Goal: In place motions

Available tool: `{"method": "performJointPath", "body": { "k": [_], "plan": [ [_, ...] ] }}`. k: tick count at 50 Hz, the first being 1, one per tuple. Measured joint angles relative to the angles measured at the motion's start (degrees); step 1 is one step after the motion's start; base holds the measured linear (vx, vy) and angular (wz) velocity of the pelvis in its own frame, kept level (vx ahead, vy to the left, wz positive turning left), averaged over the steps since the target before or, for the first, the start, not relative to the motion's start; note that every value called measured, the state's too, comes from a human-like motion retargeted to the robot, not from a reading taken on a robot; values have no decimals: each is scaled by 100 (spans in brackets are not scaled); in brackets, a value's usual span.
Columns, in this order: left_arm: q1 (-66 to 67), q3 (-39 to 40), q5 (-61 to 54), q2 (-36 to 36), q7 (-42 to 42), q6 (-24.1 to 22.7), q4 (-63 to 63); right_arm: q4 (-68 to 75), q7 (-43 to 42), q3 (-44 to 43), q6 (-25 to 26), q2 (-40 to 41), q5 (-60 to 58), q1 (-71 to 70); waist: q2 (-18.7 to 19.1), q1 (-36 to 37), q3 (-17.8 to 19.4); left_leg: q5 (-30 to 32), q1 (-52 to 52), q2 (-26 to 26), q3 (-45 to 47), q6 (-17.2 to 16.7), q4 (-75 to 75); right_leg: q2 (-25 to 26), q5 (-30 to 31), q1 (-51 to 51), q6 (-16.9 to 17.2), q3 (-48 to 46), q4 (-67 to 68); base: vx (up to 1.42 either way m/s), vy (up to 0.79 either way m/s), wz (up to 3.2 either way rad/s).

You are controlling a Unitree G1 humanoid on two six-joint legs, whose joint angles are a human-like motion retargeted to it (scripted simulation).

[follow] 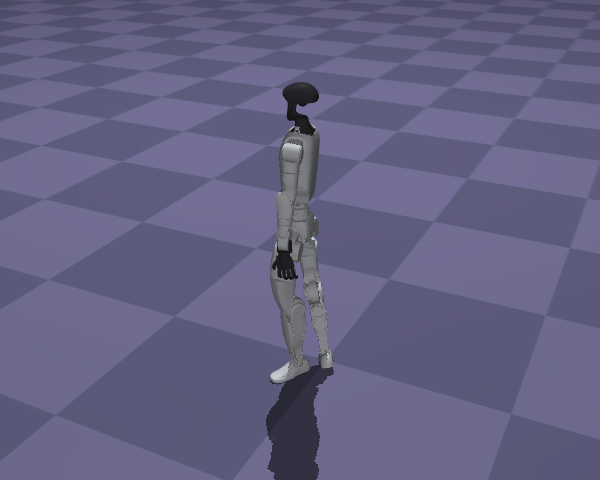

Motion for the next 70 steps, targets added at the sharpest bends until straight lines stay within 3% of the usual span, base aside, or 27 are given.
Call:
{"method": "performJointPath", "body": {
  "k": [3, 5, 8, 10, 15, 20, 22, 24, 25, 30, 32, 35, 41, 53, 56, 60, 62, 63, 66, 68, 70],
  "plan": [
    [-201, -10, -123, -75, -130, -78, -55, -15, -112, 33, -36, -109, -140, 5, 381, -78, 20, -46, -68, 365, -244, 22, 42, -286, 447, -213, -439, 346, 1133, 19, 18, 119],
    [-366, -44, -151, -83, -171, -76, 9, -20, -199, 69, -57, -174, -130, 10, 532, -193, 31, -67, -158, 518, -423, 46, 98, -591, 455, -568, -548, 907, 2072, 18, 10, 142],
    [-588, -218, -26, -4, -175, 0, 112, 38, -305, 2, -48, -180, 24, -46, 482, -357, 140, -35, -306, 458, -747, 118, 131, -566, 195, -1414, -23, 2594, 2780, 13, 4, 144],
    [-697, -345, 91, 84, -183, 45, 139, 65, -328, -42, -41, -142, 152, -95, 402, -421, 218, -5, -425, 398, -1019, 149, 150, -228, 41, -1790, 191, 3534, 2686, 0, -8, 130],
    [-718, -488, 264, 342, -320, 45, 30, -13, -295, 85, -107, -35, 263, -135, 192, -636, 333, 58, -703, 246, -1665, 127, 220, 211, -425, -2105, 71, 4541, 1504, 6, -13, 117],
    [-653, -378, 294, 497, -252, 95, 186, -5, -251, 263, -268, 39, 106, -41, -216, -825, 511, 49, -582, -301, -2321, 150, 190, 409, -681, -2161, 278, 5563, 160, 13, -14, 132],
    [-627, -310, 295, 538, -238, 158, 341, 64, -199, 300, -305, 75, 32, 26, -295, -733, 575, 21, -422, -407, -2491, 134, 173, 364, -344, -2058, 60, 5485, -157, 20, -10, 87],
    [-600, -245, 315, 562, -244, 233, 487, 153, -124, 296, -300, 113, -44, 79, -352, -552, 565, -23, -330, -459, -2577, 99, 203, 313, -555, -1867, -94, 5206, -240, 22, -3, 47],
    [-576, -213, 338, 567, -256, 289, 568, 214, -69, 270, -280, 134, -94, 113, -410, -401, 534, -58, -287, -522, -2611, 80, 227, 207, -609, -1765, -104, 4778, -233, 22, -4, 80],
    [-361, -139, 77, 228, 32, 292, 607, 221, -12, 31, -265, 173, -193, 154, -268, -115, 432, -120, -287, -491, -3042, 37, 365, 280, -644, -1390, -81, 4501, -507, 11, -4, 73],
    [-223, -94, -51, 174, -148, 72, 607, 159, -47, 101, -287, 182, -237, 155, -210, -237, 327, -153, -307, -485, -3207, 29, 381, 332, -667, -1282, -75, 4440, -626, 12, -1, 79],
    [-99, 45, 76, 79, -262, 95, 607, 147, -27, 185, -283, 208, -253, 125, -180, -469, 102, -152, -404, -525, -3465, -4, 361, 387, -681, -1192, -112, 4142, -819, 8, -5, 70],
    [-170, -40, -110, -5, -81, 136, 607, 18, 146, 185, -301, 260, -119, -32, -185, -255, 141, -173, -391, -466, -3518, -94, 340, 424, -779, -1186, -169, 4119, -738, -5, -9, 10],
    [-387, -35, -426, -27, 117, 36, 431, -54, 3, 205, -472, 269, -186, 5, -321, -504, 139, -597, -722, -246, -3576, -394, 1210, 315, -833, -1440, -94, 4601, -539, -5, -6, 0],
    [-426, -121, -557, -90, 170, -2, 407, -56, -1, 85, -496, 213, -210, 51, -390, -438, 130, -687, -969, -308, -3967, -206, 1660, 156, -712, -1646, -41, 4891, -477, -8, 1, -84],
    [-448, -189, -570, -193, 226, -61, 337, -91, -34, 62, -526, 67, -275, 113, -455, 6, 275, -794, -1146, -811, -5640, 202, 1764, 42, -463, -1922, 29, 5722, -385, -6, 7, -229],
    [-428, -162, -580, -215, 281, -117, 288, -72, -75, 126, -509, -3, -298, 82, -522, 298, 415, -710, -1079, -989, -6073, 208, 1583, 43, -287, -2071, 61, 6270, -338, -7, 11, -305],
    [-405, -151, -598, -220, 305, -151, 268, -73, -89, 147, -495, -35, -323, 64, -536, 339, 438, -735, -1009, -964, -6034, 134, 1480, 63, -201, -2163, 86, 6474, -321, -11, 9, -253],
    [-361, -138, -726, -204, 297, -213, 250, -156, -55, 198, -503, -121, -380, -93, -498, -136, 521, -956, -777, -873, -5265, 409, 1129, 172, -20, -2372, 38, 6798, -269, -18, 9, -153],
    [-333, -133, -768, -158, 201, -211, 263, -270, -19, 308, -517, -140, -359, -236, -421, -415, 636, -986, -551, -737, -4760, 502, 840, 376, 54, -2557, -236, 7011, -126, -29, 15, -208],
    [-319, -229, -758, -53, 36, -162, 292, -405, -65, 455, -538, -90, -279, -396, -295, -523, 774, -1013, -570, -558, -4228, 546, 837, 427, -102, -2741, -723, 6630, 18, -41, 15, -331]
  ]
}}
